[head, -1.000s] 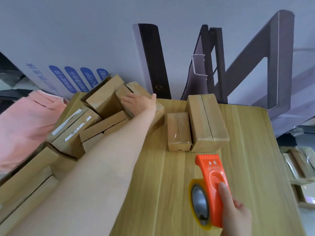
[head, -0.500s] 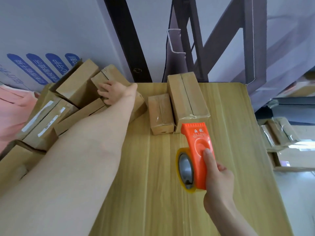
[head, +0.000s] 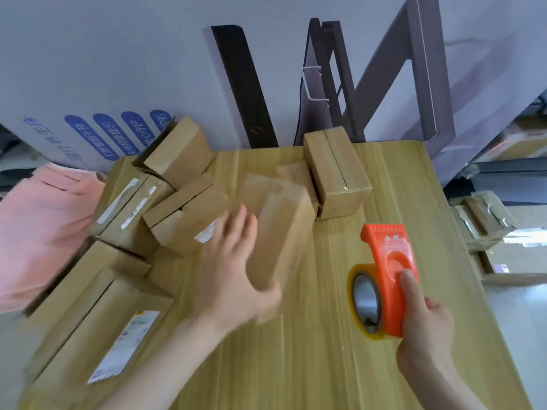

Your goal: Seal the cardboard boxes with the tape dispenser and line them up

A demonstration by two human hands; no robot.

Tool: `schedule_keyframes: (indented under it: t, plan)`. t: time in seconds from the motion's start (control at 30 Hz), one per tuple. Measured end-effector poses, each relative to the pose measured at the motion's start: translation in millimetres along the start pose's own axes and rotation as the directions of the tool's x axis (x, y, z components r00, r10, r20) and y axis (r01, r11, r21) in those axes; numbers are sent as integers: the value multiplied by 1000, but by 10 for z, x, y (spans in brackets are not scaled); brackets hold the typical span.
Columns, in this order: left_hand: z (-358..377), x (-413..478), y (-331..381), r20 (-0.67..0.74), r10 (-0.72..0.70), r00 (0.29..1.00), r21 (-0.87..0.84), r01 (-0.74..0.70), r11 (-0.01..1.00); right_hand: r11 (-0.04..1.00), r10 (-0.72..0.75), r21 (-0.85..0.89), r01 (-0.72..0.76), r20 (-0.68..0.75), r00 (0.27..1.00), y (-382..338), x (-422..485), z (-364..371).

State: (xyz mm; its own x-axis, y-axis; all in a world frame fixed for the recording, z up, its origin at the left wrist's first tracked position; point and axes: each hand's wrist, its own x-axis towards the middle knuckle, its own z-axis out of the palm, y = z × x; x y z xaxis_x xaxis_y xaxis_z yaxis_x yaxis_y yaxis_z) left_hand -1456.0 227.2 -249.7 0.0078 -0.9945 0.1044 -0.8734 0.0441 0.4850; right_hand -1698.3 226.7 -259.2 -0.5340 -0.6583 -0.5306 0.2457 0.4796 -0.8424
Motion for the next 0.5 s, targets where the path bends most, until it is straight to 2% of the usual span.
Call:
schedule_keyframes:
  t: [0.03, 0.1, 0.13, 0.17, 0.23, 0.3, 0.37, 0.5]
  plan:
    - [115, -214, -53, 135, 49, 990, 38, -54, 998, 1000, -25, 5, 25, -18, 1000, -8, -48, -48]
    - [343, -507, -178, 463, 46, 885, 184, -146, 972, 998, -59, 18, 60, -41, 997, -19, -139, -132]
    - [452, -602, -229, 577, 8, 817, 267, -198, 943, 998, -63, 20, 64, -40, 997, -20, -187, -169]
    - [532, -658, -242, 633, -25, 774, 334, -244, 910, 998, -67, 16, 68, -31, 997, -14, -231, -200]
    - [608, -695, -175, 644, -84, 760, 414, -254, 874, 996, -77, -35, 77, -2, 997, 34, -316, -271]
    - [615, -703, -94, 653, -61, 755, 406, -281, 870, 993, -77, -83, 79, 33, 996, 112, -402, -350]
    - [596, -743, -76, 698, 51, 714, 373, -424, 825, 991, -73, -112, 80, 68, 995, 178, -521, -405]
    - [547, -858, -164, 778, 312, 545, 262, -733, 628, 984, -94, -136, 115, 155, 984, 249, -734, -486]
